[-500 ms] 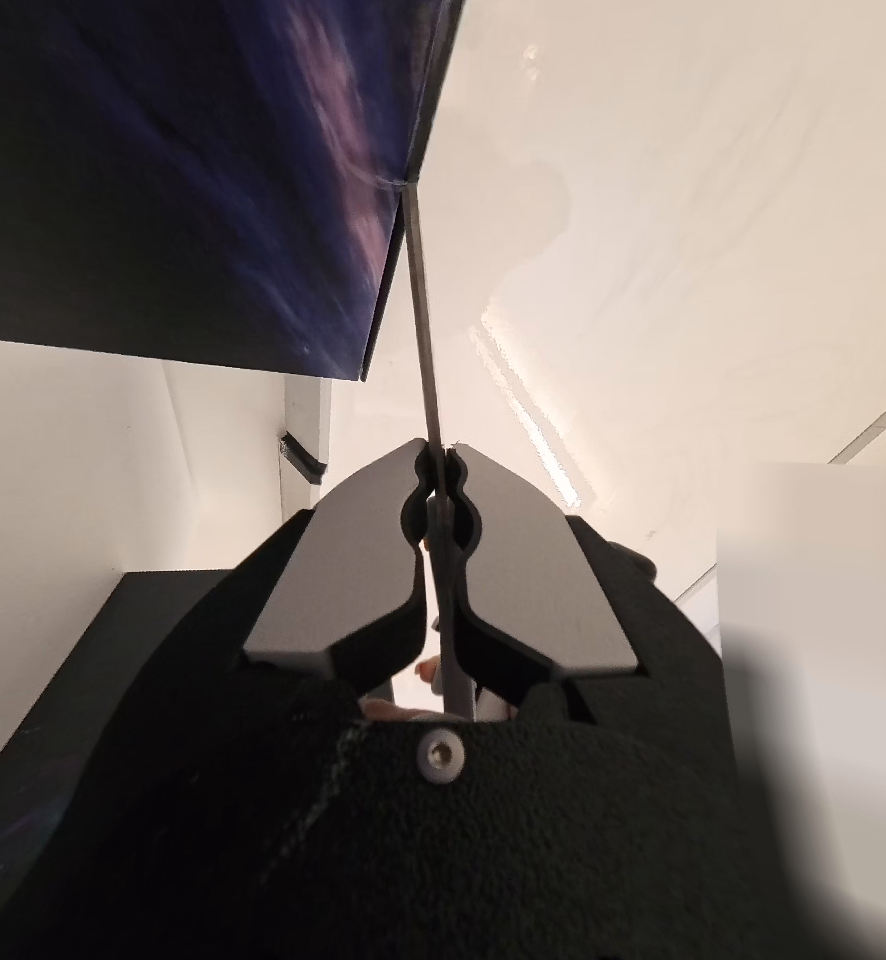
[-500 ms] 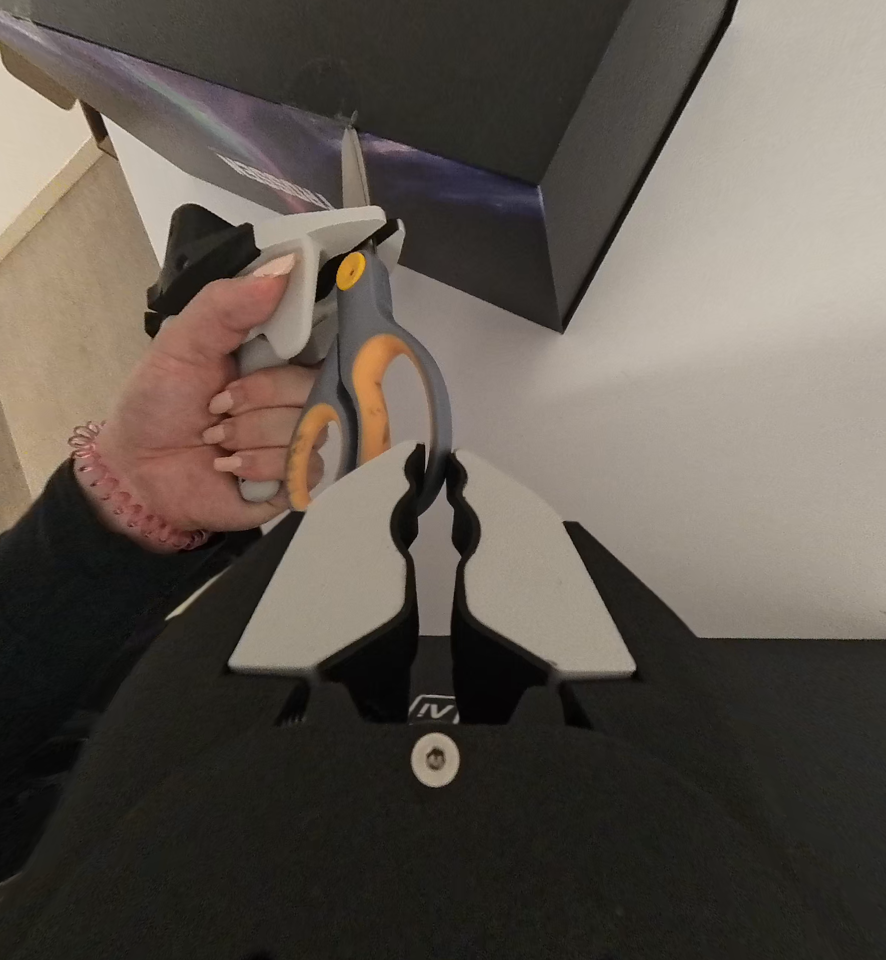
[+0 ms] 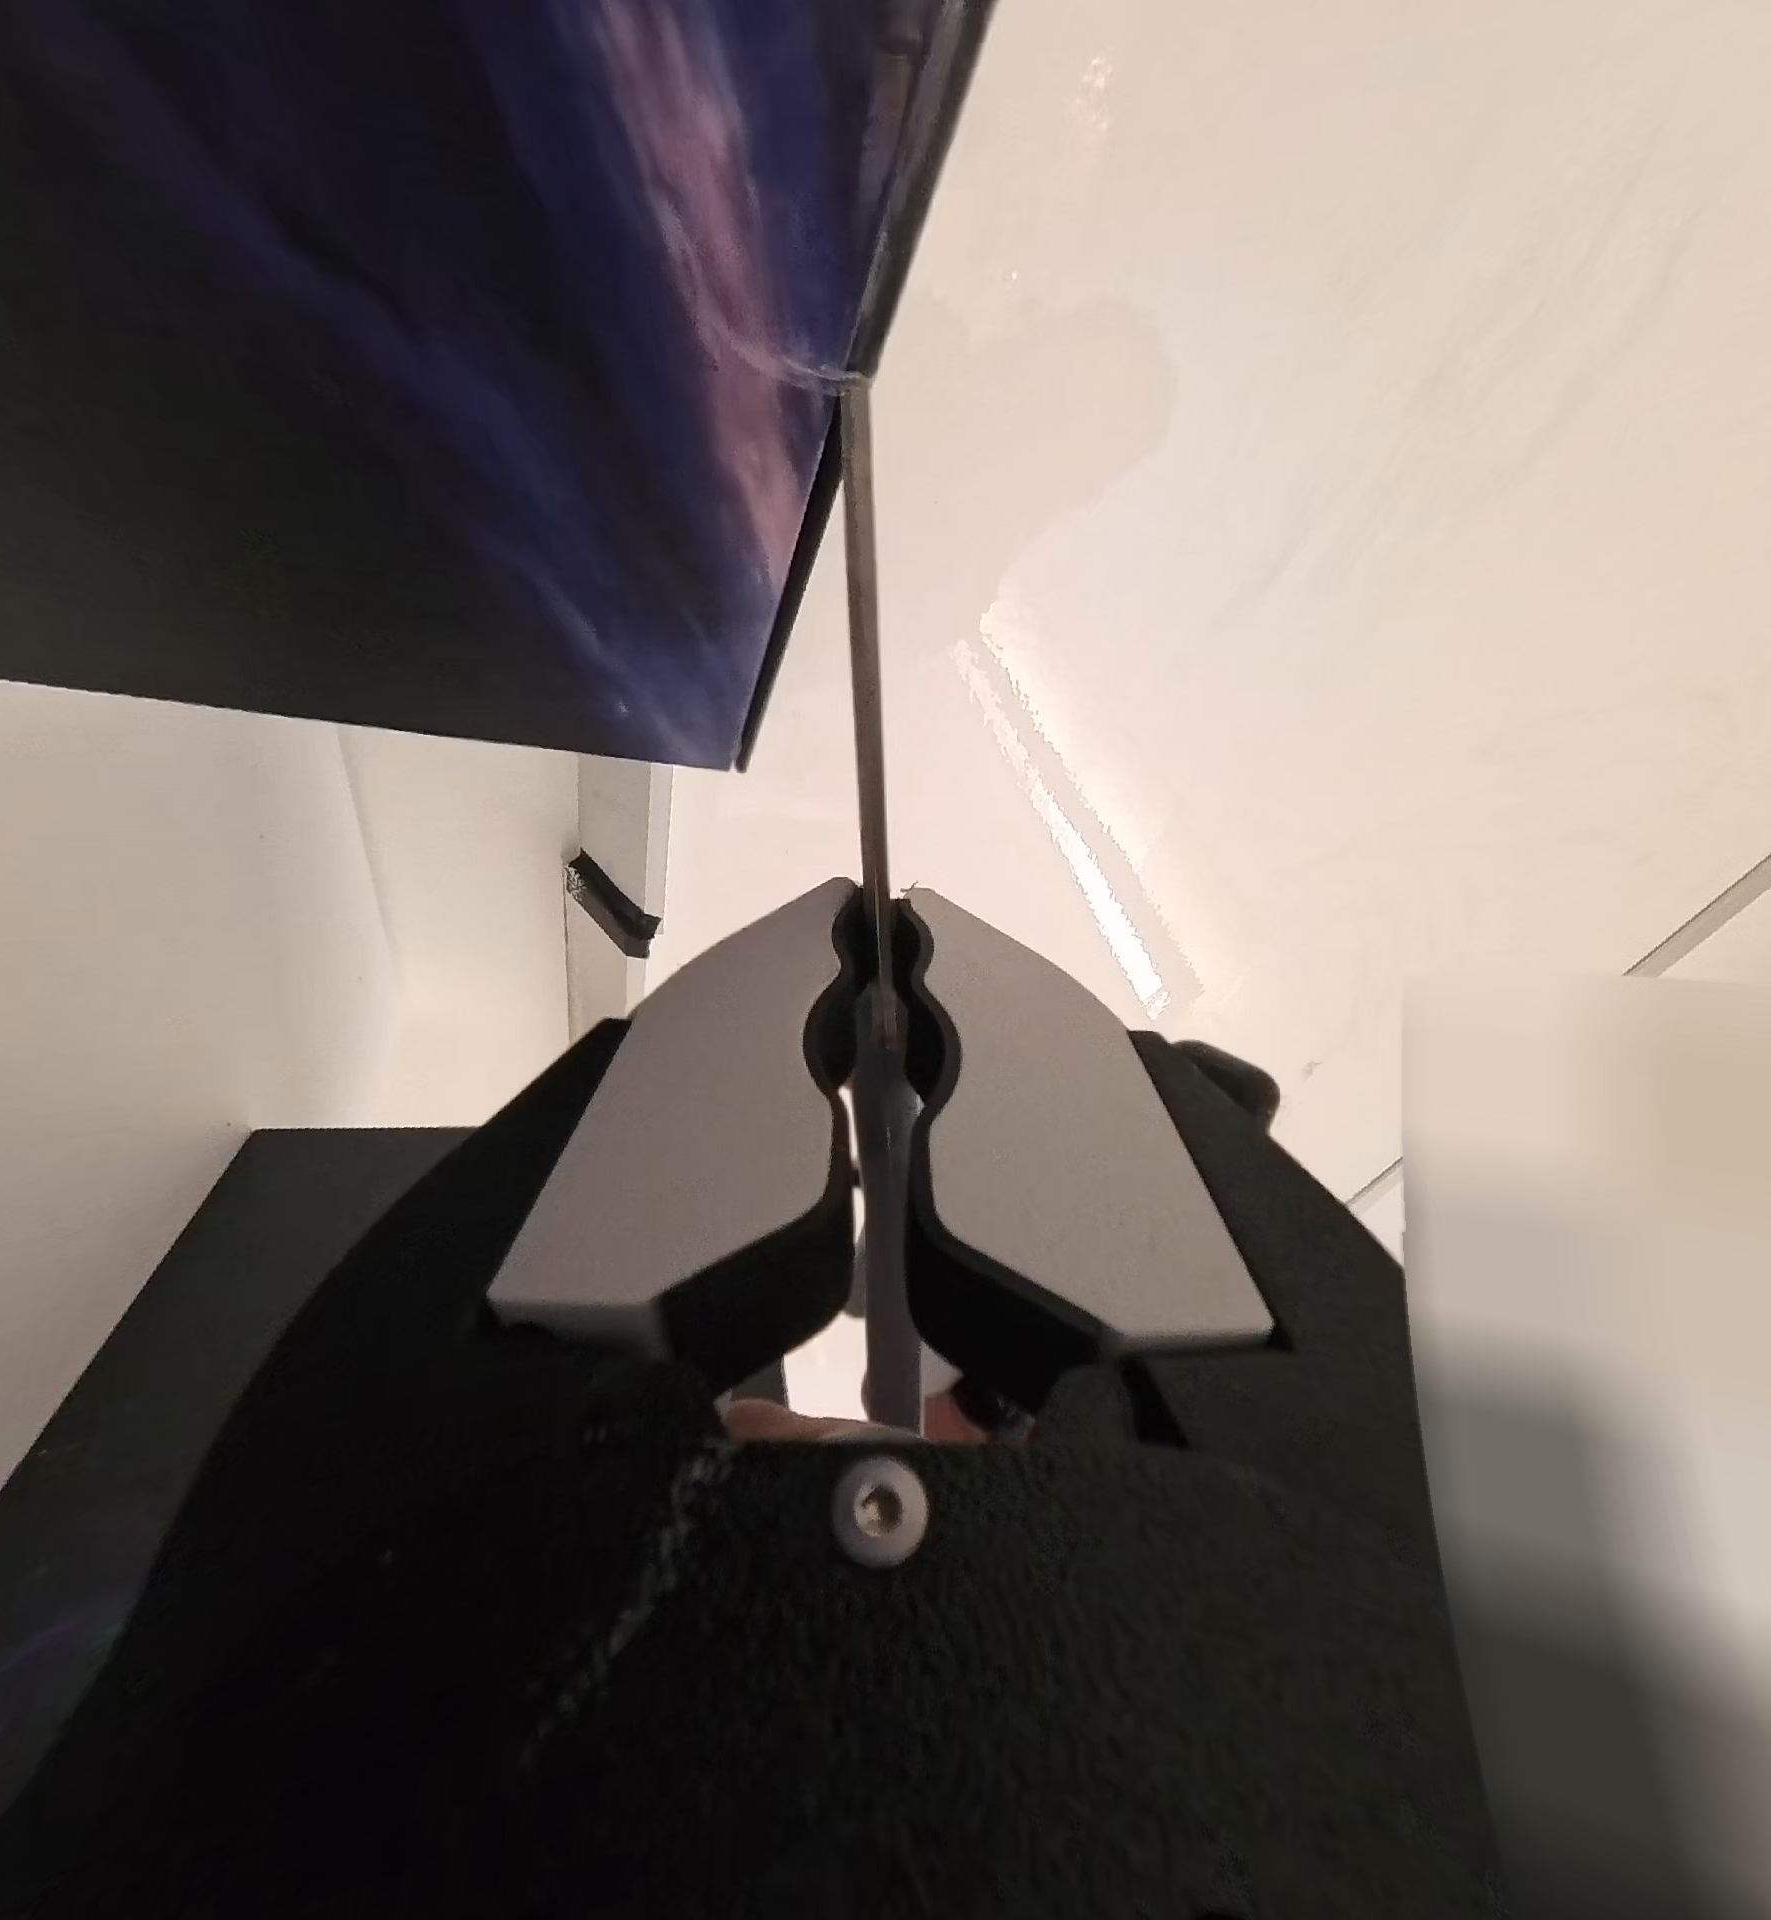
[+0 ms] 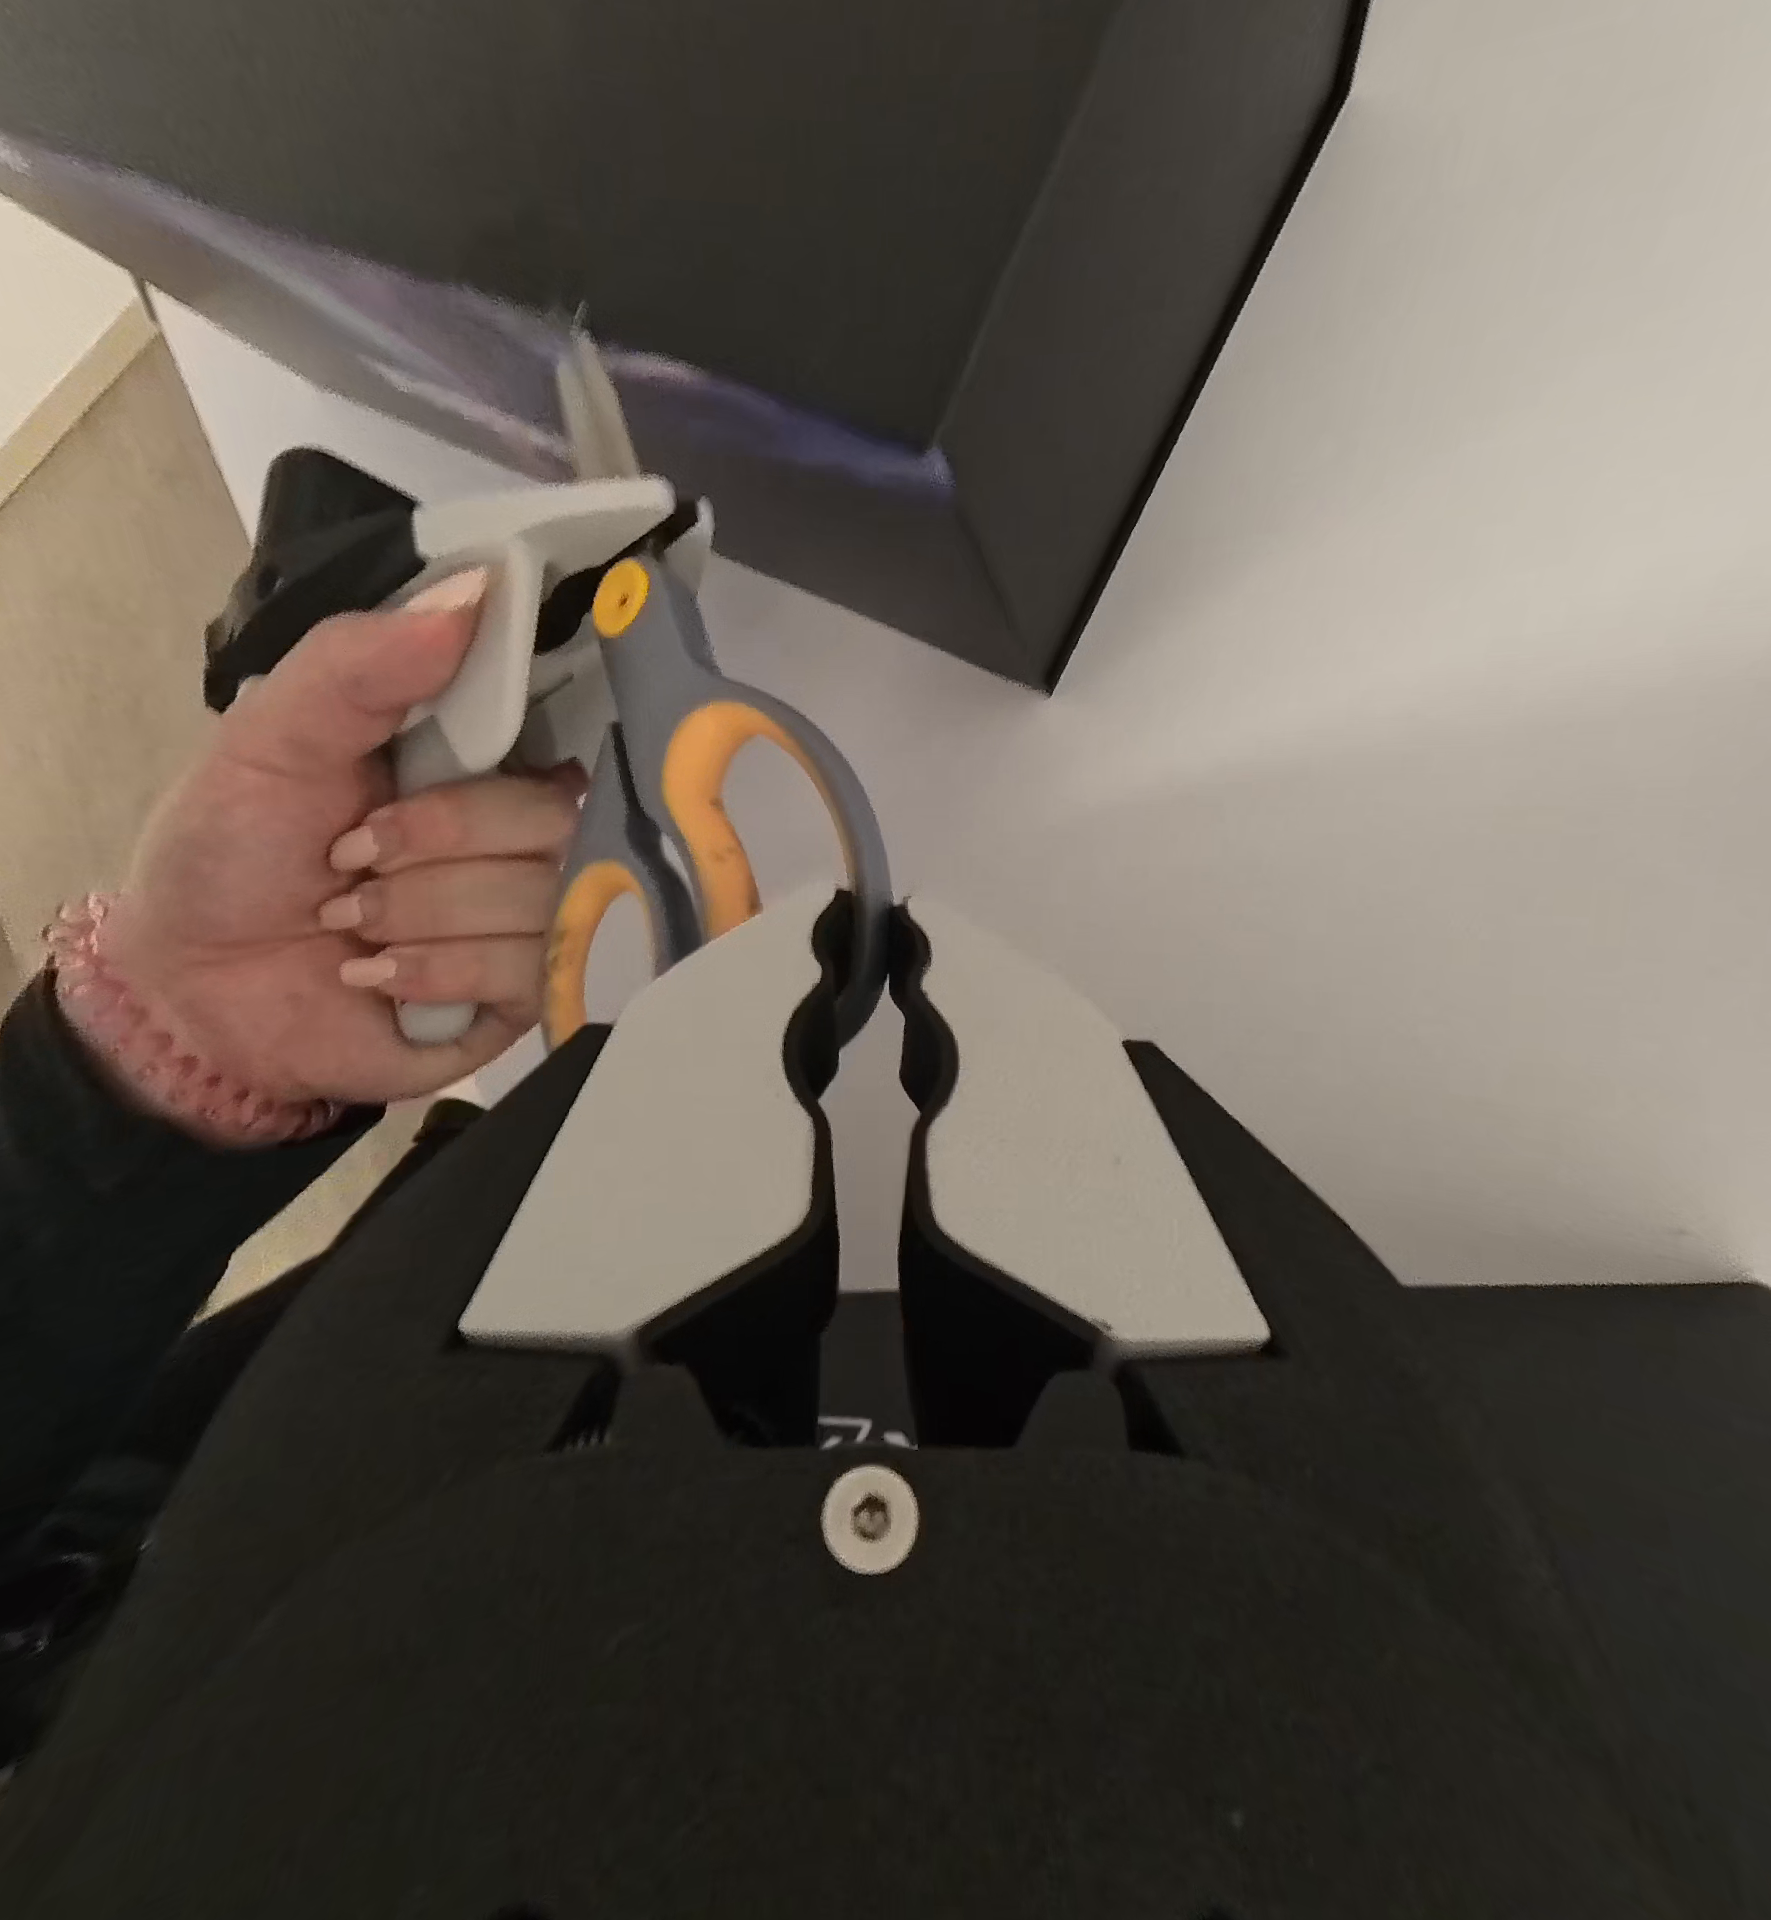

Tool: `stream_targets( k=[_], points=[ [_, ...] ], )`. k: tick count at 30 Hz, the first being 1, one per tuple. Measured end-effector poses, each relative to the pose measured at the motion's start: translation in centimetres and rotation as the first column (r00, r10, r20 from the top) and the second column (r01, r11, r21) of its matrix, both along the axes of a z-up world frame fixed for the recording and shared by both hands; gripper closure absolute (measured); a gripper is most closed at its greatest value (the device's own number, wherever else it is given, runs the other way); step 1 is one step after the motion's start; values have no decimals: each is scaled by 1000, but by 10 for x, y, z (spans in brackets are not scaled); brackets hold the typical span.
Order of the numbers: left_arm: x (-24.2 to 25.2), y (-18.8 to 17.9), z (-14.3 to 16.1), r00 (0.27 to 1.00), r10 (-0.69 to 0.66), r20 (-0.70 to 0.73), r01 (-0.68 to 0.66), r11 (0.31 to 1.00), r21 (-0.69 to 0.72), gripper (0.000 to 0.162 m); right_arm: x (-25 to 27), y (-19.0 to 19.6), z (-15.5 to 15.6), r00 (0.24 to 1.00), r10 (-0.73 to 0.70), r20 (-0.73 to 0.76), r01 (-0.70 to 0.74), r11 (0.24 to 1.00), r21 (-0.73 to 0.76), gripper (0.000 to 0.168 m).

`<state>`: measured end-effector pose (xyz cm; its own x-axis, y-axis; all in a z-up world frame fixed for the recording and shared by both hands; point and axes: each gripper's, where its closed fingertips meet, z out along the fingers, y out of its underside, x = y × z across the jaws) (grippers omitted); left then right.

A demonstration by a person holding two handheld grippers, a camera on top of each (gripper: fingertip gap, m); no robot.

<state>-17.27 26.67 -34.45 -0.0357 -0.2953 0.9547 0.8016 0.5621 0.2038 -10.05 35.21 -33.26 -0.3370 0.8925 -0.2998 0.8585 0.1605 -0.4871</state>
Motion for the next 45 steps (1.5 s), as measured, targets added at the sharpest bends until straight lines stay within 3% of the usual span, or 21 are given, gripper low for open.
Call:
stream_targets(
  k=[7, 12, 16, 20, 35, 45],
  points=[
    [7, -9, -3, 1000, 6, 0, -6, 1000, -6, 161, 27, -24, -7, 997, 51, 55, -47, 996, -79, 161],
    [2, -3, 3, 1000, 7, 15, -8, 1000, 28, 160, 7, -11, 8, 999, -46, -27, 42, 989, -139, 162],
    [-2, 1, 2, 1000, 8, 24, -8, 1000, -9, 160, -11, 2, 8, 997, -34, -69, 31, 999, -43, 162],
    [-7, 6, 0, 1000, 1, 24, -1, 1000, -21, 160, -28, 13, 4, 997, -49, -63, 42, 994, -99, 161],
    [-7, 7, -9, 1000, 17, -13, -18, 992, -125, 160, -40, 22, -17, 998, -50, -47, 47, 997, -61, 158],
    [-10, 9, -5, 1000, -2, -30, -2, 993, -119, 159, -44, 22, -4, 995, -53, -85, 46, 996, -76, 159]
  ],
)
